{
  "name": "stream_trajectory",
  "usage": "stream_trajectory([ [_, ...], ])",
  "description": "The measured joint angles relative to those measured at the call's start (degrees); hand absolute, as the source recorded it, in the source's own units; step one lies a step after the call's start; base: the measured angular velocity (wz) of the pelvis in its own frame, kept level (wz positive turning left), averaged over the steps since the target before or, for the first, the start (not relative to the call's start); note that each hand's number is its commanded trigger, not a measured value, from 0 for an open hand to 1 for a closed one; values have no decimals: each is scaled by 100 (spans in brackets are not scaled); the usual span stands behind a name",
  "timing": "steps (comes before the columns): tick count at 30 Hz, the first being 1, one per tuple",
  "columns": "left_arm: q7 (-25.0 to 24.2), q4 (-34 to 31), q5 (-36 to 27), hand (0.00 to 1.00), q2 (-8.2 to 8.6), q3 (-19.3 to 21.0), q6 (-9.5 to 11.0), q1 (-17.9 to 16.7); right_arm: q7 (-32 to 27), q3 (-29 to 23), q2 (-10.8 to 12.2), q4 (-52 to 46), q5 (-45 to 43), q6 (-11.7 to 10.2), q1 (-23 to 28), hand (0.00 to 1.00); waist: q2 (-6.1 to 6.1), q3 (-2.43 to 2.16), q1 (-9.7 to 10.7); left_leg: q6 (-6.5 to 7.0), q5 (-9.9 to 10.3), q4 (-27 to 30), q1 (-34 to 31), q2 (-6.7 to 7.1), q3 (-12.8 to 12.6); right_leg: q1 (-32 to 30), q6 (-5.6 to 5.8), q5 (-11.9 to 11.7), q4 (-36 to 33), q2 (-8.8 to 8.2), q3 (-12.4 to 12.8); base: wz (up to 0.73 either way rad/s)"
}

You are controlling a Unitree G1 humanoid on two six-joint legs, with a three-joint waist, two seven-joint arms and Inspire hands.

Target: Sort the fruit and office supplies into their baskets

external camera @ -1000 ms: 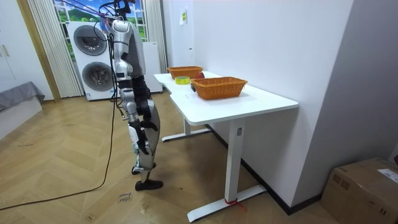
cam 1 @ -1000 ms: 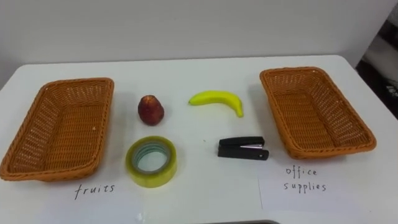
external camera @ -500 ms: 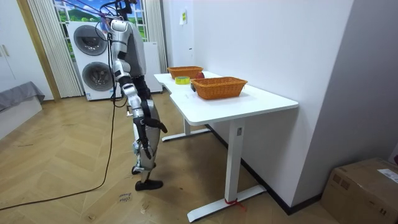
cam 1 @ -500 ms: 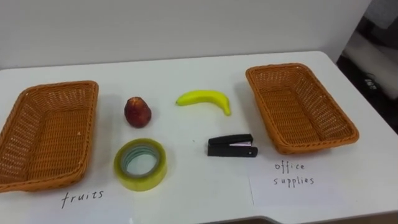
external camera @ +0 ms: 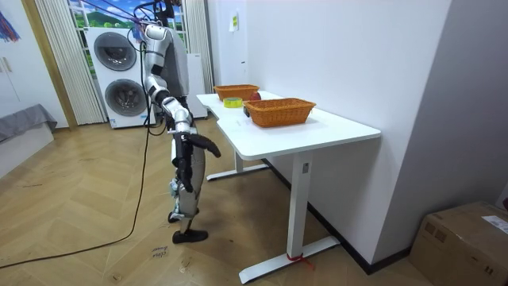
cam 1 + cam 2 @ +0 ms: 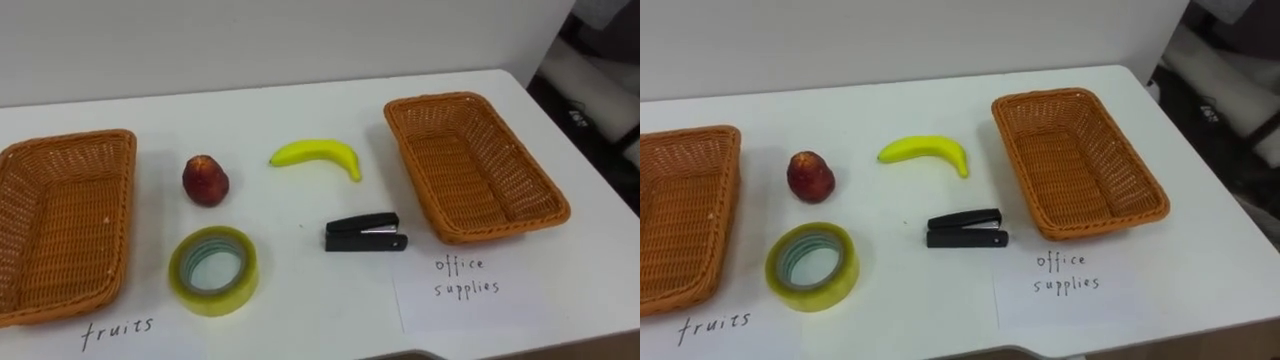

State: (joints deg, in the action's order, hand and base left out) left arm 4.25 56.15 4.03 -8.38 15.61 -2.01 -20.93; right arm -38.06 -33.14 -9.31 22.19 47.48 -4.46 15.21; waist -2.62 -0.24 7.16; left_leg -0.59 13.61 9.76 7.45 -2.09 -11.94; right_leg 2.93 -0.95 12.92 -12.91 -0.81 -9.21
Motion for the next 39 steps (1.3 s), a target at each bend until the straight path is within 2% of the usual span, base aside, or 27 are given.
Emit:
stream_trajectory([
  [6,-47,-54,-3,0,-6,-21,2,-136,-488,41,-13,-1041,-613,-256,2,0,3,12,-1,0,0,-3,1,-9,-29,-5,-3,-3,14,10,61,-2],
  [8,-87,-52,-11,0,-16,-135,60,-131,-604,102,-38,-1356,-750,-361,-11,0,0,10,-80,0,0,-5,13,-8,-28,-5,-3,-3,12,27,91,-4],
  [12,-88,-44,-6,0,-22,-250,229,-135,-834,111,-57,-1765,-1201,-426,-25,0,7,11,-137,0,0,-7,10,-5,-29,-1,-3,-3,19,33,64,2],
  [18,-93,0,-5,0,-33,-254,241,-134,-853,193,-112,-2393,-1652,-476,-26,0,31,13,-133,0,0,-8,-7,-4,-31,-15,-2,-3,22,34,80,0],
  [22,-98,69,-2,0,-41,-285,254,-101,-863,317,-229,-2819,-1996,-477,-125,0,8,7,-142,0,-1,-10,-14,3,-32,5,2,0,15,26,42,0],
  [26,-108,130,15,0,-45,-370,242,-110,-701,506,-366,-3059,-2148,-478,-201,0,-54,15,-197,0,-1,-11,-26,2,-31,2,2,0,25,22,-7,3],
  [33,-242,130,56,0,-60,-367,233,-57,-242,674,-445,-3465,-2231,-427,-540,0,-82,16,-386,0,-1,-16,-5,-1,-29,10,1,-2,24,21,-33,1],
  [39,-259,262,66,0,-66,-539,233,11,127,966,-517,-3475,-3126,-426,-1024,0,-97,29,-443,0,-1,-15,-8,-9,34,41,-4,-15,32,23,-83,2],
])
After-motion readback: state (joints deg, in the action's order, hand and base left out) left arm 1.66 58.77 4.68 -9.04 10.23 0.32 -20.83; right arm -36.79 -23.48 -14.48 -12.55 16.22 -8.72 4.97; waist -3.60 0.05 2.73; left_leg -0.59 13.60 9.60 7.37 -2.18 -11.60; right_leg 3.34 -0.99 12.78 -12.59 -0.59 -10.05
